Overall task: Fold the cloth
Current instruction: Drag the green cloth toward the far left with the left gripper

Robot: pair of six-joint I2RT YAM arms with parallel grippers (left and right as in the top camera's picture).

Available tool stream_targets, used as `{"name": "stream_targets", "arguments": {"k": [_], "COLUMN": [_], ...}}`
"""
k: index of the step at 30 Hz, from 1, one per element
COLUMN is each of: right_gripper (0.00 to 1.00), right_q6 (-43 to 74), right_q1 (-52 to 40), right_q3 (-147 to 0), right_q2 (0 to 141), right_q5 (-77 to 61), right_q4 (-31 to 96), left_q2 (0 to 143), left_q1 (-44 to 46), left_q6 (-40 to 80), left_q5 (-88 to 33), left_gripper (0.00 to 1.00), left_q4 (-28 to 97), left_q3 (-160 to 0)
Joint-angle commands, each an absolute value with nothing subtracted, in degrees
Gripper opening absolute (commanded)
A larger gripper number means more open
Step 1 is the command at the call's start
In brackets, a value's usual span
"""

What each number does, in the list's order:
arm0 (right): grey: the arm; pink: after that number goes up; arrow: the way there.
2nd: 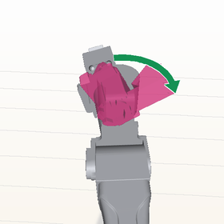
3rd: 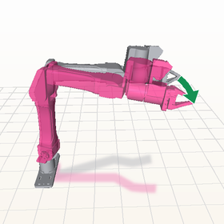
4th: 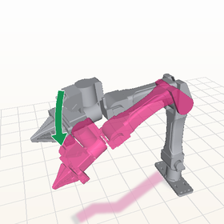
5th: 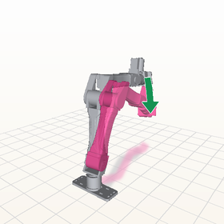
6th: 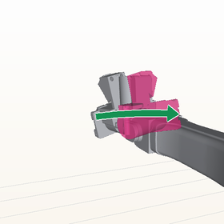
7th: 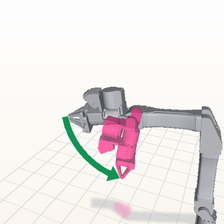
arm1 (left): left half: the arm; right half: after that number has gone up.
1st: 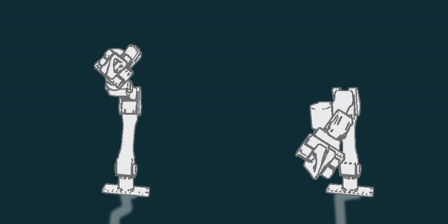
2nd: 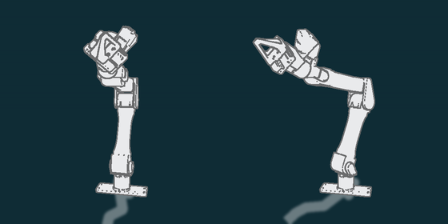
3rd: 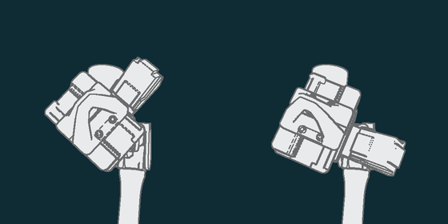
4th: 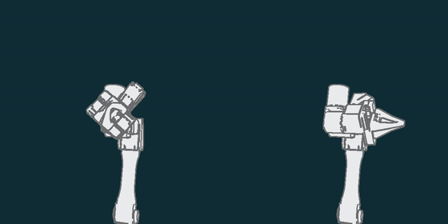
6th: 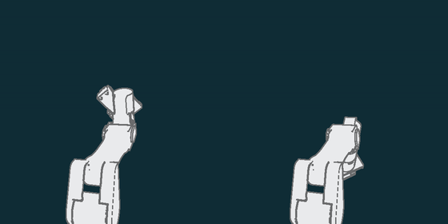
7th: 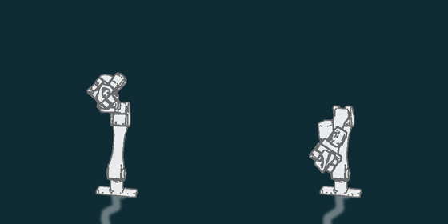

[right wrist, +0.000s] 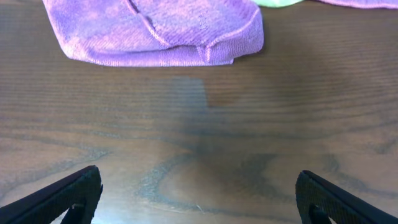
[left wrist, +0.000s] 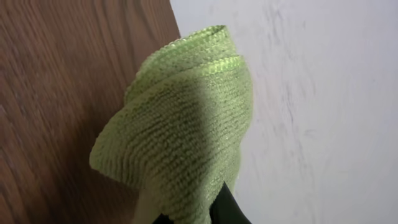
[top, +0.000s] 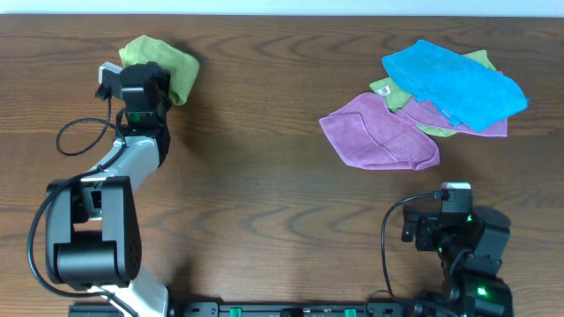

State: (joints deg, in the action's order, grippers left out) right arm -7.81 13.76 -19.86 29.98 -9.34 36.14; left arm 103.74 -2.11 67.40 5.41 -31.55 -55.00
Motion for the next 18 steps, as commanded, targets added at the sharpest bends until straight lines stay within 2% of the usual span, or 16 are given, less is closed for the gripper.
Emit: {"name": "stream_targets", "arguments": {"k": [1,18], "right_gripper": [0.99,0.99], "right_q6": [-8.45,-8.43], "right_q1": [14.17,14.17], "right_q3": [-18.9,-18.9], "right_q2": [29.91,29.91], "right_q5": [-9.21,-9.23], "right_q4": [35.94,35.75], "left_q2": [105.34,113.06], "left_q1": [-2.57,-2.61], "left_q6": [64.66,64.95], "left_q5": [6.55,5.26], "left_gripper": [0.06,0.06], "left_q4": [-31.57,-33.19], "left_q3": [-56.16,-56.14]}}
